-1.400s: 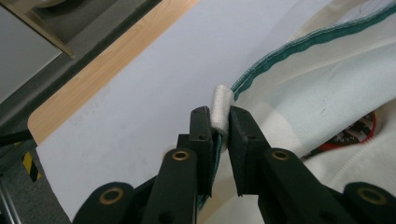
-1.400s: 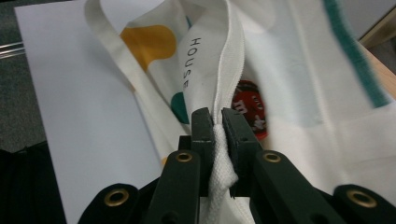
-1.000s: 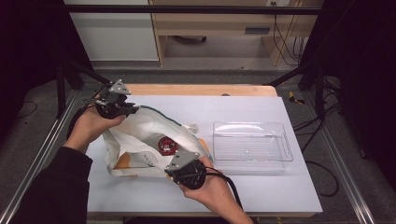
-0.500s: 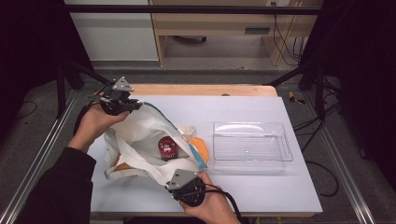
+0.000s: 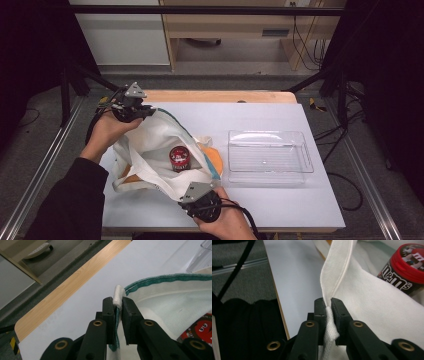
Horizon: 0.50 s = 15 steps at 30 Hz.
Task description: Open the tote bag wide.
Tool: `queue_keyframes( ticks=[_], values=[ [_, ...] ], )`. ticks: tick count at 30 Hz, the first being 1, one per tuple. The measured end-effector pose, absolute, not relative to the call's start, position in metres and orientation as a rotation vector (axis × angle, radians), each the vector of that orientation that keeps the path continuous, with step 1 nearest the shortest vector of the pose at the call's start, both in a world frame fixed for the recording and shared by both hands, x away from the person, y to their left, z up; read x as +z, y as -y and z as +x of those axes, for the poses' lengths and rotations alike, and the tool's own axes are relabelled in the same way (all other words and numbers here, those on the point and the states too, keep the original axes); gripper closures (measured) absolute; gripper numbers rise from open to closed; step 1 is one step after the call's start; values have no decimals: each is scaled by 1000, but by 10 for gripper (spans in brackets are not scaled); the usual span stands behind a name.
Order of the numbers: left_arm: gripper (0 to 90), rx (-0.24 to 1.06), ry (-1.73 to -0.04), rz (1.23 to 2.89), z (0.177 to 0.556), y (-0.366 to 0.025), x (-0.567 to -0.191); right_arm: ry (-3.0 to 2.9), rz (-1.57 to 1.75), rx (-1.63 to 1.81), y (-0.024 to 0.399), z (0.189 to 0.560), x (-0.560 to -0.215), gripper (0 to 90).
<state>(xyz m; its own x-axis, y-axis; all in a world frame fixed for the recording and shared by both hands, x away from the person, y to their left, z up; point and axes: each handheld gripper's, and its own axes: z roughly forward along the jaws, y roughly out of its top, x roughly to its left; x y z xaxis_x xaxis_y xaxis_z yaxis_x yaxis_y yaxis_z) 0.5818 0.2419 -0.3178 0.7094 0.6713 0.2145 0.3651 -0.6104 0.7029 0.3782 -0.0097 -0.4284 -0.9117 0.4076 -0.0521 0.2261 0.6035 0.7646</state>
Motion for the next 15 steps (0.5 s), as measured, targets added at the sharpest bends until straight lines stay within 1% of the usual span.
queue_keyframes(
  ticks=[2,3,6,7,8,11,15],
  values=[
    [813,619,-781,2277,581,-244,-318,-2587,551,1207,8,380,-425,638],
    [813,614,-786,2270,581,-244,-319,-2581,569,1202,7,381,-423,608],
    [813,614,-784,2272,580,-245,-317,-2559,572,1221,1,381,-416,544],
    [813,614,-784,2272,580,-245,-317,-2559,572,1221,1,381,-416,544],
    [813,615,-783,2267,579,-244,-317,-2541,563,1230,-5,380,-410,517],
    [813,616,-786,2266,579,-244,-316,-2532,528,1226,-17,379,-402,498],
    [813,618,-789,2270,578,-244,-317,-2542,518,1200,-31,381,-401,476]
  ],
)
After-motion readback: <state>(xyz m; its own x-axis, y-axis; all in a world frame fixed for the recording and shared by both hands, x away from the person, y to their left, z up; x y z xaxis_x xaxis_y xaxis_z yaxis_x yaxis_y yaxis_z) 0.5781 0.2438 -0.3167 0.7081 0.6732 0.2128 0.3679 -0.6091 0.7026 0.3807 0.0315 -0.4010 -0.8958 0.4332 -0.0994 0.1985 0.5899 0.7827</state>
